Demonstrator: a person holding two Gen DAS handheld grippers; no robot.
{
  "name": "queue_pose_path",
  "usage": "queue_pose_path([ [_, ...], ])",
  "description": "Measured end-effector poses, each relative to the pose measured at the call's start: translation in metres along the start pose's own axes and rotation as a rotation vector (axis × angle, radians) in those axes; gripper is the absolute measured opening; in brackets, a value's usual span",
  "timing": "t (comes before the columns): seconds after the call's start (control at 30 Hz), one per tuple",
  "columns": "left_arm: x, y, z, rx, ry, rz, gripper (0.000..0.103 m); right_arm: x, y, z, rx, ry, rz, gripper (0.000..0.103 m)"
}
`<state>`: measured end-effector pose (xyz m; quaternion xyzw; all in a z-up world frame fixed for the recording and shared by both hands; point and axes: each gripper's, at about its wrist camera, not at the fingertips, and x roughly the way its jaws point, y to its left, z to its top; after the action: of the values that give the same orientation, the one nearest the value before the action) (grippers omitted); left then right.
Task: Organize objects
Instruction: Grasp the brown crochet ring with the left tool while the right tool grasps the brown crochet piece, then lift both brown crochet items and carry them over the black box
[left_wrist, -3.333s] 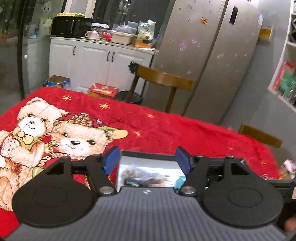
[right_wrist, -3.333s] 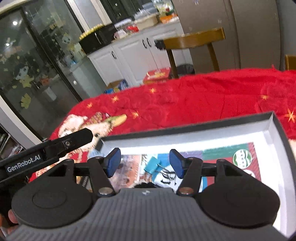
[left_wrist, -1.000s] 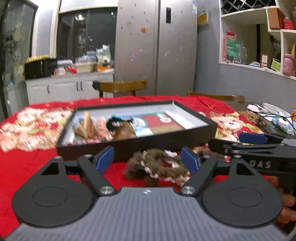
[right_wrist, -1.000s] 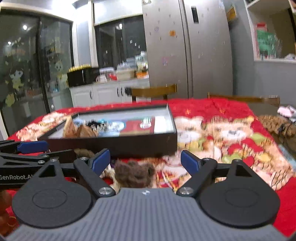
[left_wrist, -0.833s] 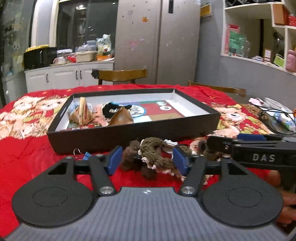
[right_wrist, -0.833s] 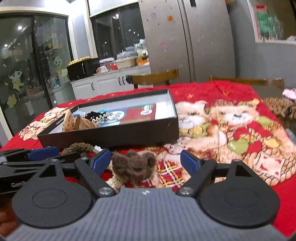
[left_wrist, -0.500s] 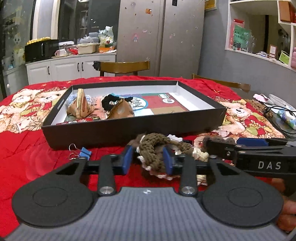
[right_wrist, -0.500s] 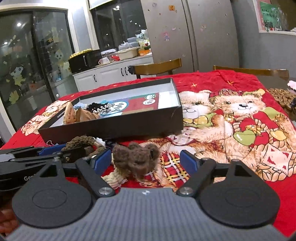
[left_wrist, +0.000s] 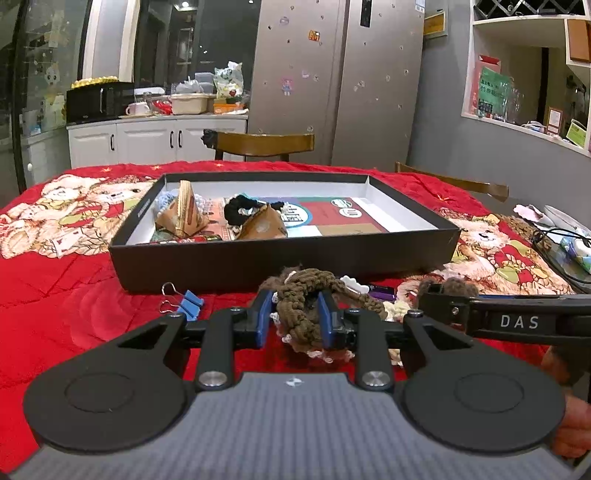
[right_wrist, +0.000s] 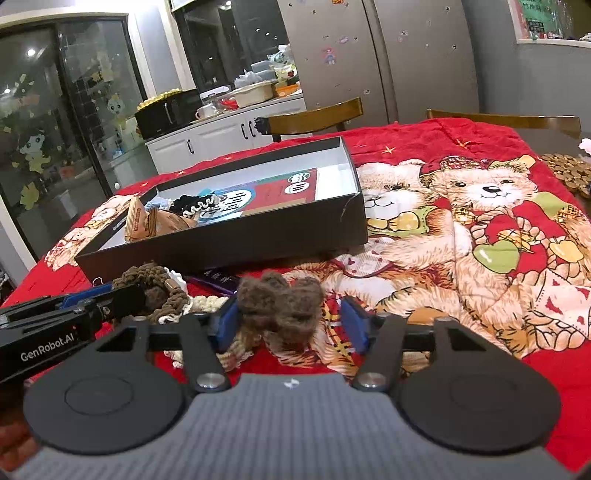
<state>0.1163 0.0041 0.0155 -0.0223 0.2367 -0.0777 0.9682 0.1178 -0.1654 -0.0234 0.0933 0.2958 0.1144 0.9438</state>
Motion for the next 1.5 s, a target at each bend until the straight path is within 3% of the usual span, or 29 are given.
queue_pose_path([
  [0.03,-0.001,0.0,0.0,0.001,-0.008,0.005,0.028,0.0,0.0,0.0,-0.001,0.002,-0.003,0.047],
  [0.27,-0.016,-0.006,-0.001,0.036,-0.087,0.018,0.021,0.0,0.0,0.001,0.002,0.001,-0.011,0.042],
  [0.63,-0.004,-0.003,-0.002,0.041,0.027,0.057,0.022,0.0,0.0,0.0,0.001,0.007,-0.008,0.044],
  [0.8,-0.004,-0.001,-0.003,0.035,0.031,0.036,0.022,0.0,0.001,0.0,-0.003,0.01,-0.007,0.044],
  [1.0,-0.004,0.002,-0.002,0.012,0.031,0.022,0.014,0.001,0.001,0.0,-0.007,0.007,-0.007,0.043],
  [1.5,-0.015,0.0,-0.004,0.013,-0.016,0.045,0.013,-0.007,0.001,-0.001,-0.008,-0.034,0.004,0.037],
])
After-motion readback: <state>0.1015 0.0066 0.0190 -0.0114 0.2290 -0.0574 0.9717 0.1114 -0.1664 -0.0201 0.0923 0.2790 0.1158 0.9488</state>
